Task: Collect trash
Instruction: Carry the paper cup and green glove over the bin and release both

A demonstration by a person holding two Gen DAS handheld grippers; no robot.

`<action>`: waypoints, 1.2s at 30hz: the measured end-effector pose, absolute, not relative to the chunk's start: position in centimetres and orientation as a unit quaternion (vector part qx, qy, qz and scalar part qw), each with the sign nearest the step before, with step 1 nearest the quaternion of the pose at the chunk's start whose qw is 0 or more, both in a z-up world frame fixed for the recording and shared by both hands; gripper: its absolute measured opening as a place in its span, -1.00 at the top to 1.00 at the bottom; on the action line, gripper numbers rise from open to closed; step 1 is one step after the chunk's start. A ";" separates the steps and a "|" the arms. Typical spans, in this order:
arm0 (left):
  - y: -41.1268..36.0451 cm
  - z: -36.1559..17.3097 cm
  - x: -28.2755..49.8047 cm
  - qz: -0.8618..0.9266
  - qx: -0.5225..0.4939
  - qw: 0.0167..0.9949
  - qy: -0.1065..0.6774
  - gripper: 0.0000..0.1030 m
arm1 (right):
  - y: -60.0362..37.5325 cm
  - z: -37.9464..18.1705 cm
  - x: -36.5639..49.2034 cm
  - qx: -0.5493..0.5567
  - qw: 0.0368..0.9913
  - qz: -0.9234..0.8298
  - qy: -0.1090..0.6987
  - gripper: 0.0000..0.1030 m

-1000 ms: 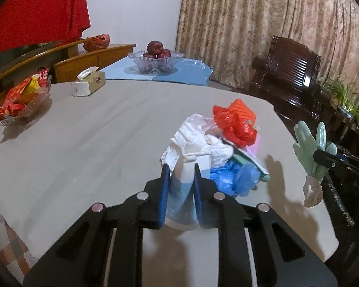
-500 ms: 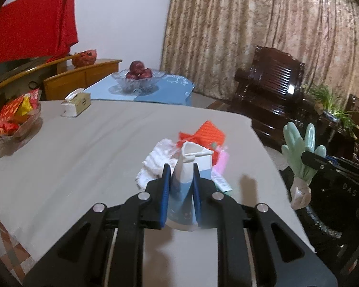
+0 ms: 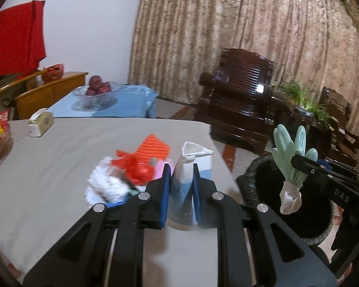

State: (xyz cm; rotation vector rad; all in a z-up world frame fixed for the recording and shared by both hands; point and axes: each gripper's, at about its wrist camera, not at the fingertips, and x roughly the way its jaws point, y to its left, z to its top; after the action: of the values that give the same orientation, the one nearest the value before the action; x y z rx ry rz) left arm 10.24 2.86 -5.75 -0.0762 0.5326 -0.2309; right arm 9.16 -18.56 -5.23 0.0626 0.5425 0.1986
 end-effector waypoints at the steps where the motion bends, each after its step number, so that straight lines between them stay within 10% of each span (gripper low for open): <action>1: 2.1 -5.7 10.4 -0.121 -0.037 0.957 0.262 0.69 | -19.2 -5.1 8.9 0.031 0.959 0.091 0.266 0.70; 29: -18.8 -11.6 14.7 -0.301 0.003 0.902 0.311 0.65 | -35.3 -10.1 5.7 0.063 0.944 -0.065 0.316 0.70; 36: -19.5 -13.4 14.9 -0.324 -0.005 0.886 0.331 -0.02 | -36.3 -11.4 4.7 0.069 0.938 -0.087 0.330 0.27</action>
State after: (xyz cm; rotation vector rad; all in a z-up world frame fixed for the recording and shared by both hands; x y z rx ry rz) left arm 14.92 -19.49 -13.38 -0.0095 0.6880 -0.6744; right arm 4.66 -36.26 -11.37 0.1412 0.6732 -0.1787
